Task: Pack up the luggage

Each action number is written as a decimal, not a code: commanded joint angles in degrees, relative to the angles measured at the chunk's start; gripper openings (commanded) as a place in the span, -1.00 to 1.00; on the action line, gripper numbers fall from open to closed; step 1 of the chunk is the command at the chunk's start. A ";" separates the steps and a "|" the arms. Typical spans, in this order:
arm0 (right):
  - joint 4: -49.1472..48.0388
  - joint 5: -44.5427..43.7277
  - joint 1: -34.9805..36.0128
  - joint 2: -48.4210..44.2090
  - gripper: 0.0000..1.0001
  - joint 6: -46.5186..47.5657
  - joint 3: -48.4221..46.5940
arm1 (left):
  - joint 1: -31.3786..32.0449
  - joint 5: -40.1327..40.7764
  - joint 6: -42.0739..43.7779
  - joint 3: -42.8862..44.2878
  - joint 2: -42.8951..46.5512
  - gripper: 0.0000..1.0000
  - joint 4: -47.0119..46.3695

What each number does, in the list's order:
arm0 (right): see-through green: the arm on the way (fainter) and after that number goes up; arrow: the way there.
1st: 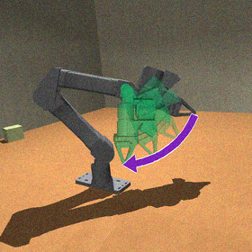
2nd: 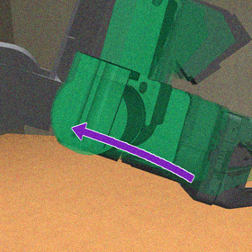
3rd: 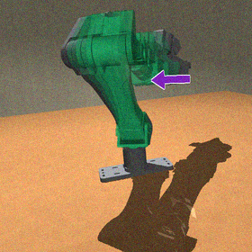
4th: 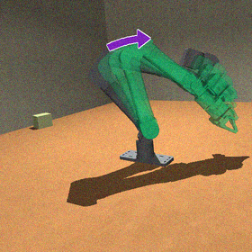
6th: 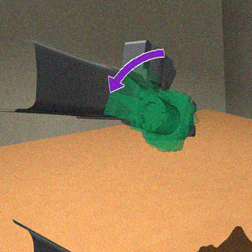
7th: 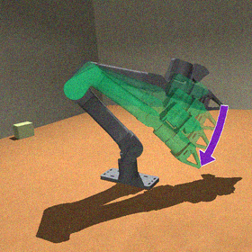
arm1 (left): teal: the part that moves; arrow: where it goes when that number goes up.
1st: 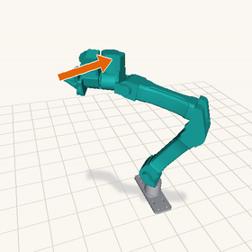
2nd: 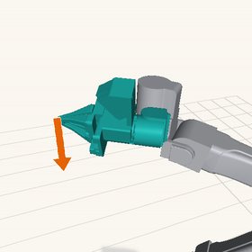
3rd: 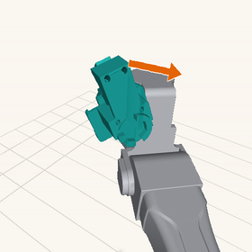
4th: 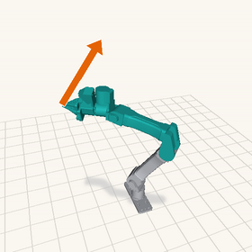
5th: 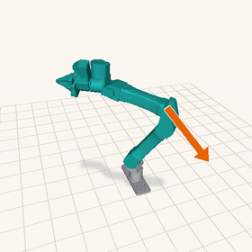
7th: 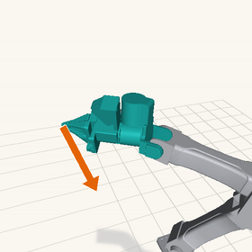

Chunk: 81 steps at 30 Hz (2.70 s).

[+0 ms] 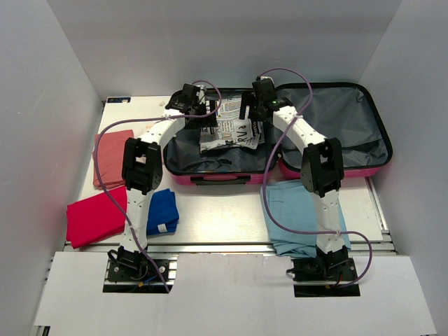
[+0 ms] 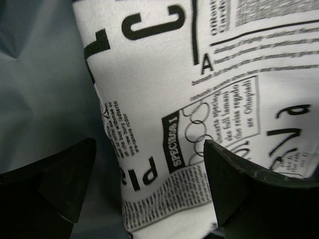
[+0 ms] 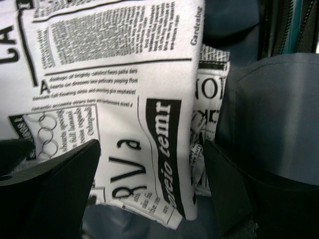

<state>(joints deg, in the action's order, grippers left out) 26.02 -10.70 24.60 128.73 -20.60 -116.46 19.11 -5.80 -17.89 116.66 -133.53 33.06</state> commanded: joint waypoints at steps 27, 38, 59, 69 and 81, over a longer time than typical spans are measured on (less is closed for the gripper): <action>4.07 7.88 3.17 -67.56 0.79 -8.32 79.43 | 3.91 -20.22 -14.45 -67.34 75.07 0.96 -3.03; -14.85 19.22 21.79 -54.91 0.79 -16.74 86.94 | 3.91 -13.18 -19.11 -76.22 94.42 0.96 9.82; 1.03 -0.10 36.31 -53.03 0.79 -25.27 63.46 | 4.44 -20.46 -21.04 -87.48 87.32 0.96 -4.21; 18.97 -10.03 25.42 -76.41 0.79 -35.47 78.93 | 13.03 -24.00 -24.91 -89.77 73.34 0.96 -21.53; -0.96 -0.48 13.47 -73.45 0.79 -23.44 92.99 | 22.27 -12.48 -24.56 -87.83 57.07 0.93 -26.19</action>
<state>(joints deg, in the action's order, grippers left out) 32.14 -14.74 39.81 54.37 -47.40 -24.97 40.12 -23.64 -42.74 28.77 -75.37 7.75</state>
